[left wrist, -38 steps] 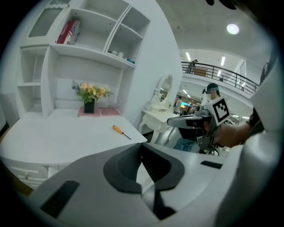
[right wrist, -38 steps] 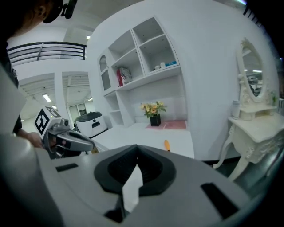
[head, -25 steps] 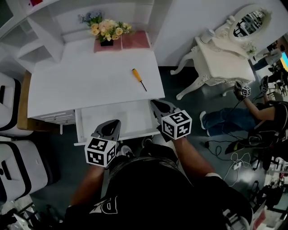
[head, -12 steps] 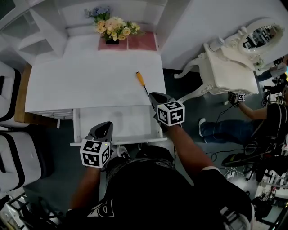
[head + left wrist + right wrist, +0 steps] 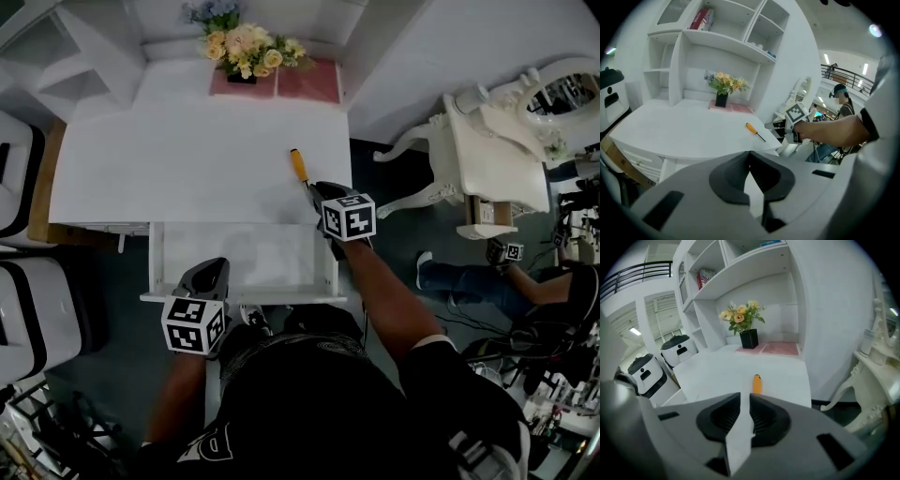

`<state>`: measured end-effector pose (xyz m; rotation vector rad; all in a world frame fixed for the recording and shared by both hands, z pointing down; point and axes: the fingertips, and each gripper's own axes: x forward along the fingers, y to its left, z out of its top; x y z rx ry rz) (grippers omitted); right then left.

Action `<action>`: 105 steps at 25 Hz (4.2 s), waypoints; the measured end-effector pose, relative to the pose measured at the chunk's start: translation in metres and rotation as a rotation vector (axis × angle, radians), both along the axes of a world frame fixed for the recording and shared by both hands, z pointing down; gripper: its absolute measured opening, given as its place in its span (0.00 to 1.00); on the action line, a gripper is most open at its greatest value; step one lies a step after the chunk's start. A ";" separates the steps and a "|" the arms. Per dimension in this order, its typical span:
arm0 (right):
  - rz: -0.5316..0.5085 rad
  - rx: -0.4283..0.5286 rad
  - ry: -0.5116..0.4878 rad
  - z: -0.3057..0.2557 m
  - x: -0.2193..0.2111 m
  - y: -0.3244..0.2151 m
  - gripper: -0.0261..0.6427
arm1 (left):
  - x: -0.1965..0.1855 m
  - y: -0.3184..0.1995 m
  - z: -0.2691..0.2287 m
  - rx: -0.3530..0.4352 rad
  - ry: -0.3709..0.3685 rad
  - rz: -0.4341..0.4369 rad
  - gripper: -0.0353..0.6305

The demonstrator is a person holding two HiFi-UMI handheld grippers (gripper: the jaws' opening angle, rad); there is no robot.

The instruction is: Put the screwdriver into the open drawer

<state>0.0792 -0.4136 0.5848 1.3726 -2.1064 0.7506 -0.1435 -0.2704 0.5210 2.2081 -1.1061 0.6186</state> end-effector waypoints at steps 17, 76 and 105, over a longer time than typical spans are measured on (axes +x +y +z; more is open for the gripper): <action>-0.033 -0.091 0.059 0.061 -0.003 -0.054 0.23 | -0.002 -0.010 0.016 -0.048 -0.038 -0.089 0.08; 0.087 -0.161 -0.073 0.036 -0.002 -0.010 0.16 | -0.022 0.029 0.002 -0.023 0.043 -0.058 0.08; 0.084 -0.079 -0.124 -0.005 -0.007 0.056 0.16 | -0.014 0.050 -0.003 0.009 0.048 0.016 0.08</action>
